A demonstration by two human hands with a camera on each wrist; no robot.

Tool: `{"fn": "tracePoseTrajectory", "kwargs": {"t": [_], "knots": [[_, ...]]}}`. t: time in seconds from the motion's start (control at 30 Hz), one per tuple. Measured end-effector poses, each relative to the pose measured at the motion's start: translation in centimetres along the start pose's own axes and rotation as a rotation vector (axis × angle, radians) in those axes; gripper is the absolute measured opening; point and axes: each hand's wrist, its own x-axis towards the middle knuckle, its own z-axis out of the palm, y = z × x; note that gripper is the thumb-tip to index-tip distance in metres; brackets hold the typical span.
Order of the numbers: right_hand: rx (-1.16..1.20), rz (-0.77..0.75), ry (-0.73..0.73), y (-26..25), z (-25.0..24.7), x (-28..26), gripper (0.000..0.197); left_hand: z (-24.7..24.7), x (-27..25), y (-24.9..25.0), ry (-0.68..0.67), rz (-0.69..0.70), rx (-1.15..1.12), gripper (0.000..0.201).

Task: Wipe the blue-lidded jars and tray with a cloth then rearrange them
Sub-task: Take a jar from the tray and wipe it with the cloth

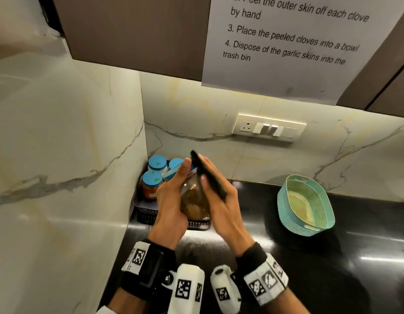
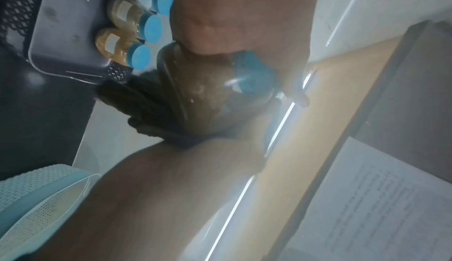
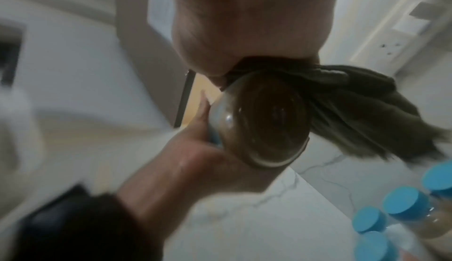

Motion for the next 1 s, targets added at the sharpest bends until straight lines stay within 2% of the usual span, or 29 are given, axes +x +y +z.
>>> {"fn": "tracePoseTrajectory", "kwargs": {"t": [0.07, 0.2, 0.3, 0.37, 0.4, 0.47, 0.53, 0.6, 0.67, 0.73, 0.8, 0.87, 0.9, 0.93, 1.0], "knots": [[0.092, 0.097, 0.028, -0.3, 0.2, 0.3, 0.039, 0.1, 0.3, 0.2, 0.061, 0.046, 0.031, 0.116], [-0.193, -0.189, -0.009, 1.1, 0.4, -2.4, 0.051, 0.0, 0.3, 0.8, -0.011, -0.05, -0.062, 0.119], [-0.246, -0.229, -0.03, 1.8, -0.7, -2.1, 0.055, 0.3, -0.8, 0.2, 0.02, -0.013, 0.02, 0.1], [-0.073, -0.142, -0.022, 0.9, -2.1, -1.2, 0.059, 0.2, -1.8, -0.4, -0.034, 0.003, 0.115, 0.084], [0.048, -0.047, 0.006, 0.3, -2.9, -0.7, 0.054, 0.2, -2.4, -0.5, -0.085, -0.001, 0.154, 0.079], [0.246, 0.156, 0.073, -0.7, -3.7, -0.2, 0.031, 0.2, -2.9, -0.1, -0.151, 0.003, 0.208, 0.067], [0.319, 0.271, 0.146, -0.6, -3.4, -0.5, 0.015, 0.6, -2.6, 0.2, -0.163, 0.035, 0.244, 0.052], [0.324, 0.331, 0.259, -0.3, -2.2, -1.1, 0.016, 1.2, -2.5, 0.2, -0.147, 0.062, 0.286, 0.045], [0.284, 0.341, 0.344, -0.6, -1.1, -1.6, 0.027, 1.5, -2.3, 0.1, -0.134, 0.06, 0.295, 0.051], [0.265, 0.217, 0.321, -1.0, -0.6, -2.0, 0.036, 1.3, -1.5, 0.1, -0.096, 0.045, 0.233, 0.06], [0.17, -0.015, 0.22, -0.8, -0.2, -2.9, 0.036, 1.3, -0.6, 0.5, -0.074, -0.002, 0.134, 0.08], [-0.068, -0.204, 0.134, 0.1, 0.4, -3.9, 0.039, 1.5, -0.1, 1.1, -0.085, -0.046, 0.038, 0.109], [-0.189, -0.257, 0.11, 0.7, 0.6, -4.2, 0.042, 1.4, 0.0, 1.2, -0.088, -0.045, 0.01, 0.117], [-0.265, -0.293, 0.092, 1.0, 0.5, -4.1, 0.044, 1.4, 0.0, 1.3, -0.077, -0.035, -0.001, 0.116], [-0.247, -0.282, 0.048, 1.0, -0.3, -2.9, 0.046, 1.7, -0.3, 1.2, -0.049, 0.001, -0.021, 0.102]]}}
